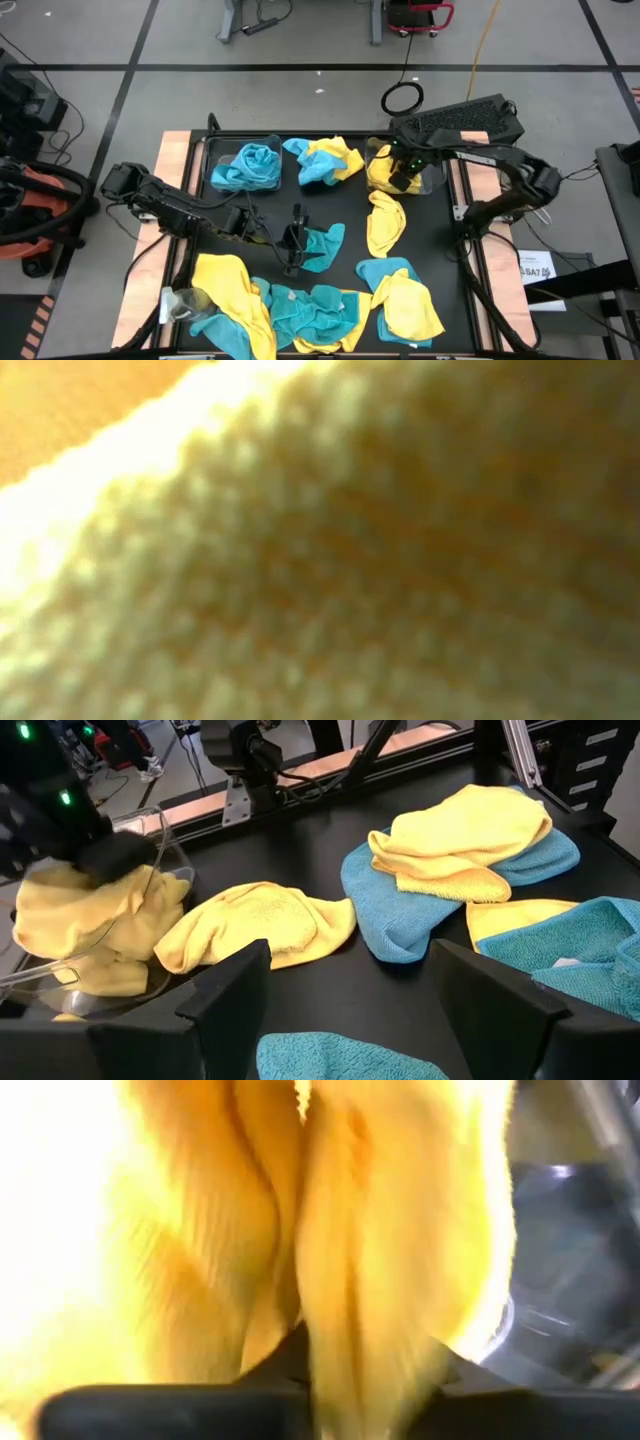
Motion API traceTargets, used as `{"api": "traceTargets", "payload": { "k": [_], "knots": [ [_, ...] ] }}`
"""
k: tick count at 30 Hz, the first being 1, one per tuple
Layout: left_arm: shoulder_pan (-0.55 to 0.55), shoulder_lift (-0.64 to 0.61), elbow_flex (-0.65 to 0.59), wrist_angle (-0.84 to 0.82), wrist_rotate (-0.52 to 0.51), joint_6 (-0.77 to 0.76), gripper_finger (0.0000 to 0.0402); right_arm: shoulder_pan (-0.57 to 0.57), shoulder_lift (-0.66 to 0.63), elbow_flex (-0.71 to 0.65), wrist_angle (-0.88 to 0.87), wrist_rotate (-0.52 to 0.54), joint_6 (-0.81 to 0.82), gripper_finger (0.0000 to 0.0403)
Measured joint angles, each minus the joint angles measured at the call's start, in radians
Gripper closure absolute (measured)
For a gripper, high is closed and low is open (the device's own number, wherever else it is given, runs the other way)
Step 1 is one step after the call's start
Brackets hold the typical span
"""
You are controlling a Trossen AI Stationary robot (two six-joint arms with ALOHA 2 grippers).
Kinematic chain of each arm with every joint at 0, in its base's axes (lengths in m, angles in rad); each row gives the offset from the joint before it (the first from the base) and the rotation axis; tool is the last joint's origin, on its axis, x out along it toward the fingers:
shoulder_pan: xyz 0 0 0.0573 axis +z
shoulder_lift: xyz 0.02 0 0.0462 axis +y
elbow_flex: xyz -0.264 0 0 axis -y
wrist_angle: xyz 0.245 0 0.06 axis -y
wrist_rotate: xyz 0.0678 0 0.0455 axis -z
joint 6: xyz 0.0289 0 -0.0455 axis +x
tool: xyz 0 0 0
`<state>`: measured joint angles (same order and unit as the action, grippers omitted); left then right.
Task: Sort microfiber towel by color & place in baskets
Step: Put the yellow microfiber cloth into the right transparent bin, then put the blue microfiber cloth into the left transparent bin
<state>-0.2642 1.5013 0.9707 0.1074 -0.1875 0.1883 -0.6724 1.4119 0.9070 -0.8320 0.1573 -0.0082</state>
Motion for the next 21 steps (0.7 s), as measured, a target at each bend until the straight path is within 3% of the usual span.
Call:
{"api": "traceTargets", "payload": {
  "k": [6,10,15,21],
  "knots": [
    [0.001,0.0,0.0,0.0,-0.002,0.0,0.0121,0.0,-0.147,0.0,-0.045,-0.003,-0.002,0.0231],
    [0.002,0.0,0.0,-0.003,-0.012,0.0,0.0121,0.0,-0.238,0.0,-0.069,-0.002,0.011,0.0189],
    [0.002,0.0,0.0,-0.021,-0.013,0.0,0.0121,0.0,-0.335,0.001,-0.089,-0.017,0.028,0.0175],
    [0.003,0.0,0.0,-0.056,-0.068,0.0,0.0121,0.012,-0.421,0.001,-0.09,-0.142,0.042,0.0186]
  ]
}}
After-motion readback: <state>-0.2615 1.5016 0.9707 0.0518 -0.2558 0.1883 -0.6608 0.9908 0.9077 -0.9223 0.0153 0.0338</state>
